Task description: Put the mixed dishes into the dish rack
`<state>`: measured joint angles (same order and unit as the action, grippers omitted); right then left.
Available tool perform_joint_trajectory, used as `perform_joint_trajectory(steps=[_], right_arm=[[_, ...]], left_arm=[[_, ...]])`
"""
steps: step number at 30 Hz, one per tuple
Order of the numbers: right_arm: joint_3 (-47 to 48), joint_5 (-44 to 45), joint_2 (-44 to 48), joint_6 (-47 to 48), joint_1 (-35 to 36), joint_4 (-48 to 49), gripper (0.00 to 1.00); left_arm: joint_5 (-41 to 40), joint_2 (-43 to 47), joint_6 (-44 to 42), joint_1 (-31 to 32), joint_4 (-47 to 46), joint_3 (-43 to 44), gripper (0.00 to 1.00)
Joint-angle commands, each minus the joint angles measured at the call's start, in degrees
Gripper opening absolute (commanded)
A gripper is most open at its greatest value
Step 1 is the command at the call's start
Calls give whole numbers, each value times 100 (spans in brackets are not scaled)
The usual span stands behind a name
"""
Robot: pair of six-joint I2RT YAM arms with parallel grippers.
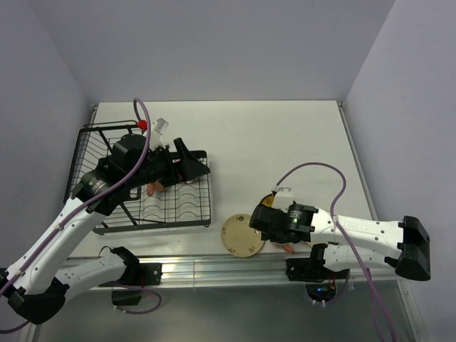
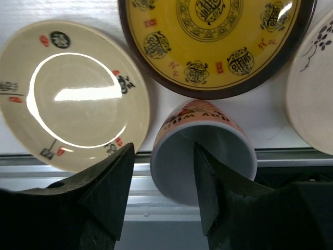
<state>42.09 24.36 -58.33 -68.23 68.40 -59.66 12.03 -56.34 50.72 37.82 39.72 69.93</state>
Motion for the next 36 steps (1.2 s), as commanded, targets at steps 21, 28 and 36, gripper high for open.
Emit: perform_joint_trajectory(steps=[21, 28, 36], right_arm=[[308, 833, -66, -297, 86, -458, 0], [1607, 817, 620, 456, 7, -723, 0], [2479, -1466, 1236, 2058, -1284, 946, 0]], left_arm=[[123, -53, -396, 217, -325, -217, 93], [816, 192, -782, 384, -1219, -724, 93], [1863, 896, -766, 463, -3258, -1772, 97]])
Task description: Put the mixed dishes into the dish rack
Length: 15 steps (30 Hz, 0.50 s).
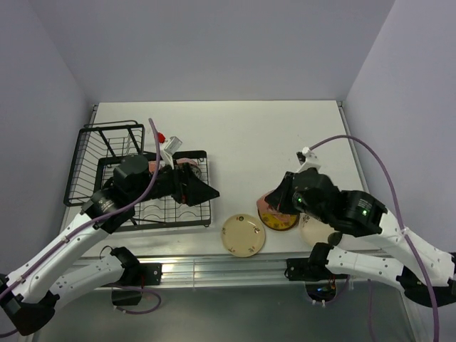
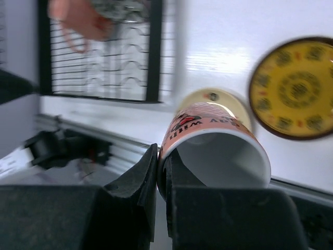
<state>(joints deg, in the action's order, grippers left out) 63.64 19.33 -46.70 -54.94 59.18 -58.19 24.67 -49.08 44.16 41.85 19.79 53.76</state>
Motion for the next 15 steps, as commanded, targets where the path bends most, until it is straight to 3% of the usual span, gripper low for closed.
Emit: perform_joint_trajectory(steps=[1, 8, 15], right_arm=[[351, -1567, 73, 826, -476, 1114, 0], [413, -3792, -155, 810, -1347, 2338, 0], [299, -4893, -331, 353, -1681, 3270, 0]], left_arm=[[653, 179, -75, 78, -1398, -277, 97], [1093, 338, -65, 271, -2242, -665, 99], [1032, 303, -74, 456, -2401, -814, 99]])
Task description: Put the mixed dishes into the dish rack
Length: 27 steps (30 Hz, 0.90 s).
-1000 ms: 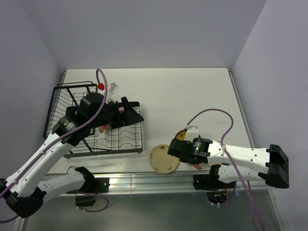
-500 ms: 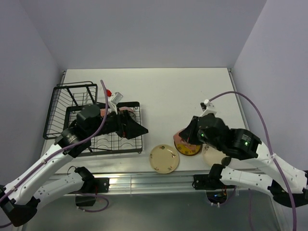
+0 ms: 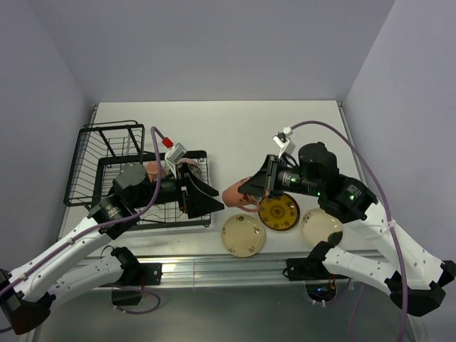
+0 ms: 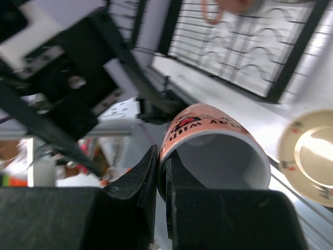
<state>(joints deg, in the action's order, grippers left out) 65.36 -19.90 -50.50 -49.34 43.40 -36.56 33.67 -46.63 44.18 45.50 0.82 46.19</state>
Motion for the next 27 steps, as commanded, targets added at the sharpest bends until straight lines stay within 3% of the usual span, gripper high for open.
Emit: perform_joint_trajectory(steps=[1, 19, 27], right_arm=[[108, -1041, 40, -260, -138, 1289, 0], [-692, -2141, -48, -1280, -279, 3067, 0], [-735, -2088, 242, -1262, -279, 2838, 0]], left_arm=[[105, 40, -85, 117, -504, -49, 99], [-563, -171, -436, 557, -251, 162, 99], [-2083, 75, -885, 566, 998, 548, 99]])
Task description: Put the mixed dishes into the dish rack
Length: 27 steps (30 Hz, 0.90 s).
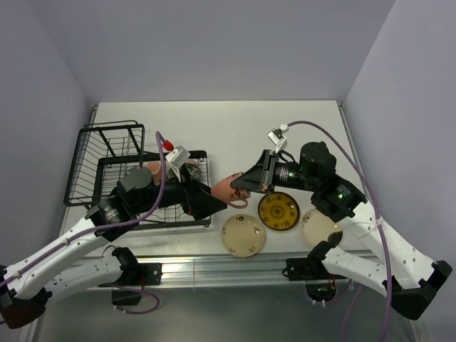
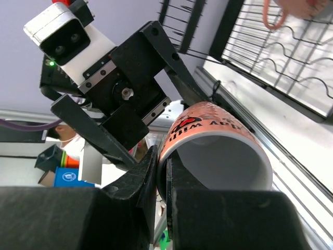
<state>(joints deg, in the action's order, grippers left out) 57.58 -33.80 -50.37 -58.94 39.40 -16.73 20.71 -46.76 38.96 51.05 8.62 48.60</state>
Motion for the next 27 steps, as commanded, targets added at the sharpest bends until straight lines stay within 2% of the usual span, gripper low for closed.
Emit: perform_joint_trajectory(steps=[1, 10, 18, 22, 27], right_arm=[[8, -724, 273, -329, 112, 908, 0], [-379, -909, 396, -671, 112, 1452, 0], [-476, -1164, 168, -1023, 112, 2244, 0], [-467, -1190, 19, -1085, 112, 2507, 0], [-529, -1208, -175, -1146, 86, 2692, 0]], left_arm=[[-979, 123, -406, 11, 254, 299, 99], [-841, 229, -512, 11, 228, 273, 99], [-59, 141, -249, 19, -325, 71, 98], [82, 246, -117, 19, -493, 9, 96], [91, 326, -99, 11, -405, 79, 89]])
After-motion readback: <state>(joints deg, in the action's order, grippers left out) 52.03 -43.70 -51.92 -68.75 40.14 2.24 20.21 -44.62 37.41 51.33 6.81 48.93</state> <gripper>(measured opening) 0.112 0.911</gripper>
